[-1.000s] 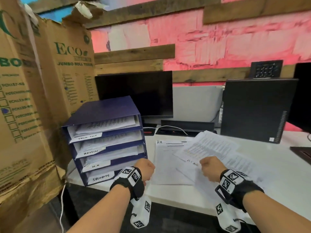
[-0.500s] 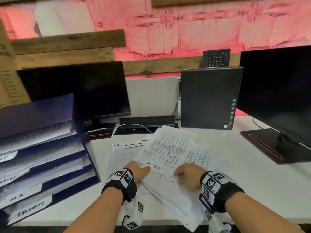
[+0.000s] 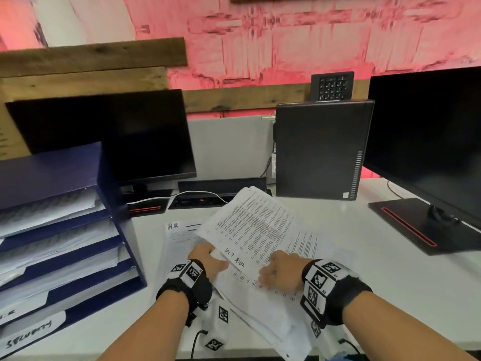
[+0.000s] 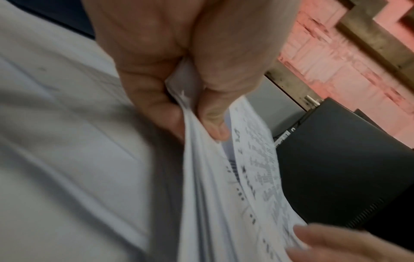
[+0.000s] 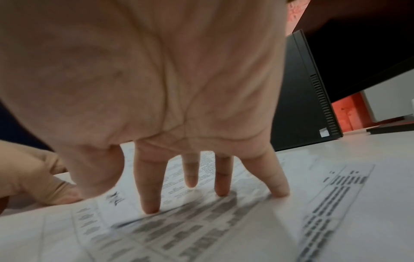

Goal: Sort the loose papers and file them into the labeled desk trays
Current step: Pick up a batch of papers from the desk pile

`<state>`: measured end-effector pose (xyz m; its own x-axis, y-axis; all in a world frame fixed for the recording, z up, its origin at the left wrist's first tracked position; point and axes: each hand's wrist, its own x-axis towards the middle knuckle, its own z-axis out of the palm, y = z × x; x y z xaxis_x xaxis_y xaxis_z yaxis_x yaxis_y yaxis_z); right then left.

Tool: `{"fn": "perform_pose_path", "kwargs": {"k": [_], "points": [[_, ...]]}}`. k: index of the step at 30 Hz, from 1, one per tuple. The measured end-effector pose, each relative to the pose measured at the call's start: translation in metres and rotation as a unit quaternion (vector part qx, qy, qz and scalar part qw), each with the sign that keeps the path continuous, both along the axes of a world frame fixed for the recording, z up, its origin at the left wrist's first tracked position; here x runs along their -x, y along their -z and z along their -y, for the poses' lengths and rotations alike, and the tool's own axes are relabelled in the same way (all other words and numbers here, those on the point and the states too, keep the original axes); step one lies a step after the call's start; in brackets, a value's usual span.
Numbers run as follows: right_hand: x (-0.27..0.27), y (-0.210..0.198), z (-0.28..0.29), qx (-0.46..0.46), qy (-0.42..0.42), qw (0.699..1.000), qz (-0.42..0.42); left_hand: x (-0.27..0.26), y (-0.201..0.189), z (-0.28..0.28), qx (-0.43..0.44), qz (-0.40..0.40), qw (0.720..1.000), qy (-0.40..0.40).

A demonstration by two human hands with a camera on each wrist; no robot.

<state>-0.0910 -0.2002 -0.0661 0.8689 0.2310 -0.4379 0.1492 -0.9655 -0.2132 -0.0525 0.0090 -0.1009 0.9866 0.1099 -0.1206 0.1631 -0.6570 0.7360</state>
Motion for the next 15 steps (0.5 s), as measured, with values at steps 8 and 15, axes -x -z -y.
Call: {"fn": "perform_pose_path", "kwargs": {"k": [8,15], "points": [[0.017,-0.012,0.021,-0.043,-0.012,0.999,0.004,0.011,-0.008,-0.032,0.009,0.043,0.994,-0.100],[0.021,-0.008,0.018,-0.076,-0.013,0.996,0.043,0.021,-0.031,-0.038,0.061,-0.011,0.992,-0.114]]}}
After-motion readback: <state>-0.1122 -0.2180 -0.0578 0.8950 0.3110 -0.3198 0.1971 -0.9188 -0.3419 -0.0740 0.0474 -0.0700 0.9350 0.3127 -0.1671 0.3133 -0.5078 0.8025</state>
